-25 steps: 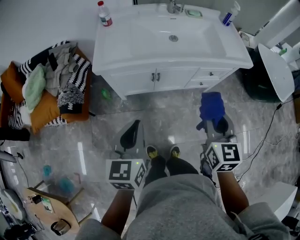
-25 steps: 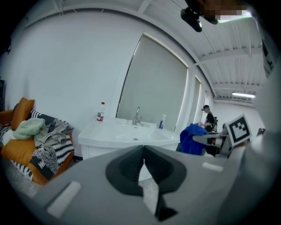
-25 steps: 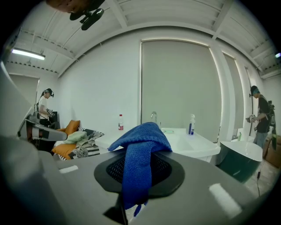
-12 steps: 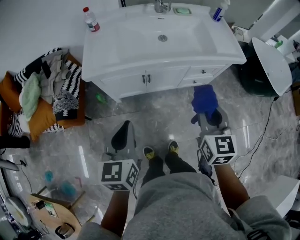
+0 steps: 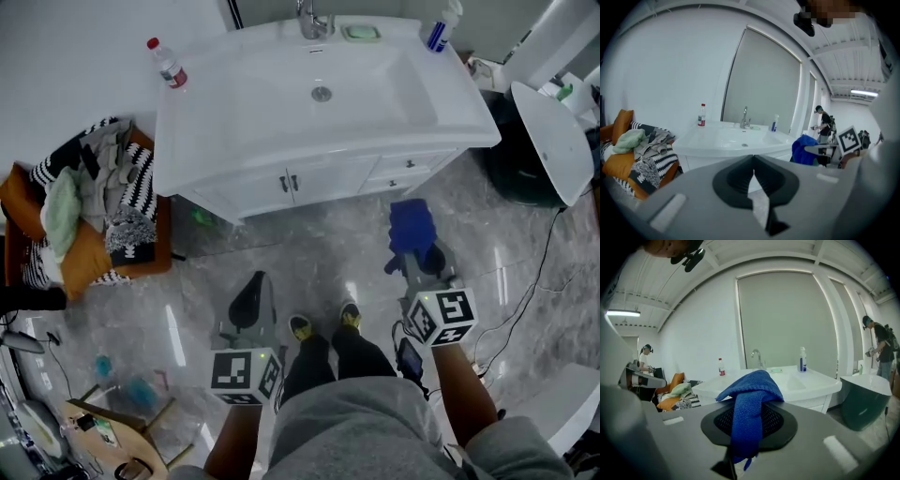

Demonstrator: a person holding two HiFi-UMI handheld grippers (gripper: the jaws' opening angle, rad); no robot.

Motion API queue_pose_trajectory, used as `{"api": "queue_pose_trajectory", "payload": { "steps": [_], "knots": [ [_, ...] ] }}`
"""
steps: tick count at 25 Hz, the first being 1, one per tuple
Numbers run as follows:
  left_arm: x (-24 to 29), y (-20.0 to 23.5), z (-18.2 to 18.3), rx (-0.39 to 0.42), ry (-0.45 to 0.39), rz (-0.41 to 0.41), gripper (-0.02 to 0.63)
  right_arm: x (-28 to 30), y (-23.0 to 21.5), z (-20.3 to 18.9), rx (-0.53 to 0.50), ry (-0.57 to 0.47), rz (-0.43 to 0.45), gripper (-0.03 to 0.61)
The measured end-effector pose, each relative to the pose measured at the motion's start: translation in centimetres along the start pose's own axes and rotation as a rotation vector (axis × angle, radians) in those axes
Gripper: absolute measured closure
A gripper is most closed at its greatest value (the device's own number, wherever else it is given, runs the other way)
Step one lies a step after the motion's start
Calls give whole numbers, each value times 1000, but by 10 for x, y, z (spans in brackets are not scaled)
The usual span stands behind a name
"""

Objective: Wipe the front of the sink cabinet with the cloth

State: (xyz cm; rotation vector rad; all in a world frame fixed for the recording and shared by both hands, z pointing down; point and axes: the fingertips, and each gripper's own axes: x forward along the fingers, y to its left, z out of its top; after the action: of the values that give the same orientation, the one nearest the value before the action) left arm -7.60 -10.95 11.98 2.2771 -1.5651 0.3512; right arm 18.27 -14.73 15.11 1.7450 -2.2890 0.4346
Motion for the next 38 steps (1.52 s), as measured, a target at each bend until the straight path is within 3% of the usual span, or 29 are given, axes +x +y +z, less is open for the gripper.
{"api": "queue_pose_trajectory", "payload": {
  "steps": [4, 10, 15, 21, 30, 38],
  "knots": [
    [27, 8, -27, -22, 12, 6, 603, 31, -20, -35, 107, 13, 37, 512],
    [92, 32, -106, -22, 45, 38, 603, 99, -54, -88, 199, -1, 80, 514],
    [136, 63, -150, -17, 24, 104, 603, 152, -89, -136, 91, 10, -61, 509],
    [187, 95, -206, -44, 0, 141, 603, 217, -115, -175, 43, -20, -136, 505],
    [280, 136, -323, -13, -67, 135, 603, 295, -134, -199, -127, -174, -224, 505],
    [339, 186, -413, 16, -152, 170, 603, 319, -129, -210, -136, -393, -290, 505]
  ]
}}
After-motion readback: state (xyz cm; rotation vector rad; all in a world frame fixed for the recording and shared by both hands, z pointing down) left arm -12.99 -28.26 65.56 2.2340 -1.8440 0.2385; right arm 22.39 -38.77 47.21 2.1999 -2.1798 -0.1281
